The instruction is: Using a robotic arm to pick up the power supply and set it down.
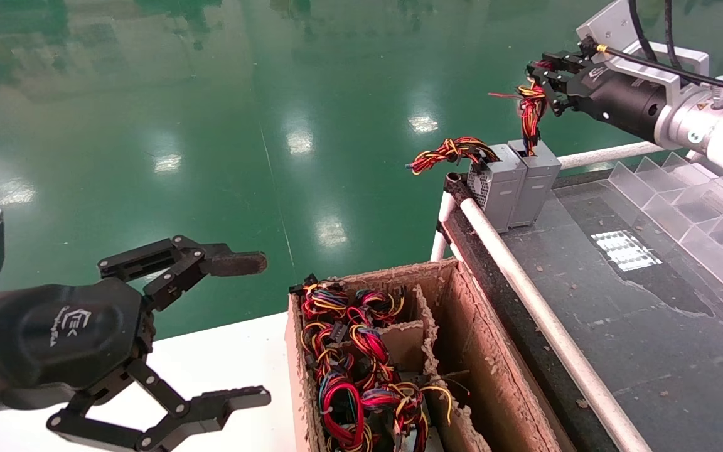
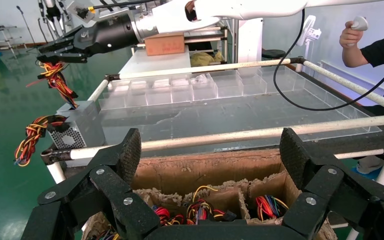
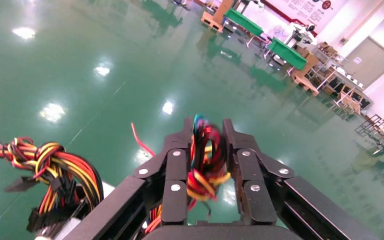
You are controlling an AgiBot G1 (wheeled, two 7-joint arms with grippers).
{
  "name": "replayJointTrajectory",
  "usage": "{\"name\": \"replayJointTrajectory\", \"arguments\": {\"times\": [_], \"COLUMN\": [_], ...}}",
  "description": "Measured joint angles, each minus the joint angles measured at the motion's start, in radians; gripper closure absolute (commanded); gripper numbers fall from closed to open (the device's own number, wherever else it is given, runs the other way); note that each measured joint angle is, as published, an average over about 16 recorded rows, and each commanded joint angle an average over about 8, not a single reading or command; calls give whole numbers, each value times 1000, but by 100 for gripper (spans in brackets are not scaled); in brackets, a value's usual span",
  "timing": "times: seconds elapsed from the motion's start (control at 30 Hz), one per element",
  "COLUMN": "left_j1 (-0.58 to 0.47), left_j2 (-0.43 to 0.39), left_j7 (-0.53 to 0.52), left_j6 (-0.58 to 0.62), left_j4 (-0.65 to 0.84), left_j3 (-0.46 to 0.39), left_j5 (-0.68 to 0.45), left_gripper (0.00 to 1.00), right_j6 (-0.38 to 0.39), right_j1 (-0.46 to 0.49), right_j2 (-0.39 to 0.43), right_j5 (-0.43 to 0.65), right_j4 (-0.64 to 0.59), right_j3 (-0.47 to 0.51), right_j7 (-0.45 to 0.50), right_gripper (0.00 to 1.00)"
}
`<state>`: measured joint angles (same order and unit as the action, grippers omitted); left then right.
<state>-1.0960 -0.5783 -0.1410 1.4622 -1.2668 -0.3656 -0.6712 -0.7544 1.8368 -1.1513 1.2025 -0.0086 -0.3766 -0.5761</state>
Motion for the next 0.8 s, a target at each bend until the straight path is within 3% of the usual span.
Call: {"name": "replayJointTrajectory", "arguments": {"times": [0.4, 0.8], "left_j1": [0, 0], "left_j2": [0, 0], "left_j7": [0, 0], "left_j6": [0, 0], "left_j4": [0, 0], "left_j3": [0, 0], "left_j5": [0, 0], "left_gripper": [0, 0], "right_j6": [-18, -136], "right_j1": [12, 8], "right_j2": [15, 55], "right_j5": [2, -43], "right_j4": [-12, 4], "right_j3": [-2, 26], "right_j7": [49, 161], "right_gripper": [0, 0]}}
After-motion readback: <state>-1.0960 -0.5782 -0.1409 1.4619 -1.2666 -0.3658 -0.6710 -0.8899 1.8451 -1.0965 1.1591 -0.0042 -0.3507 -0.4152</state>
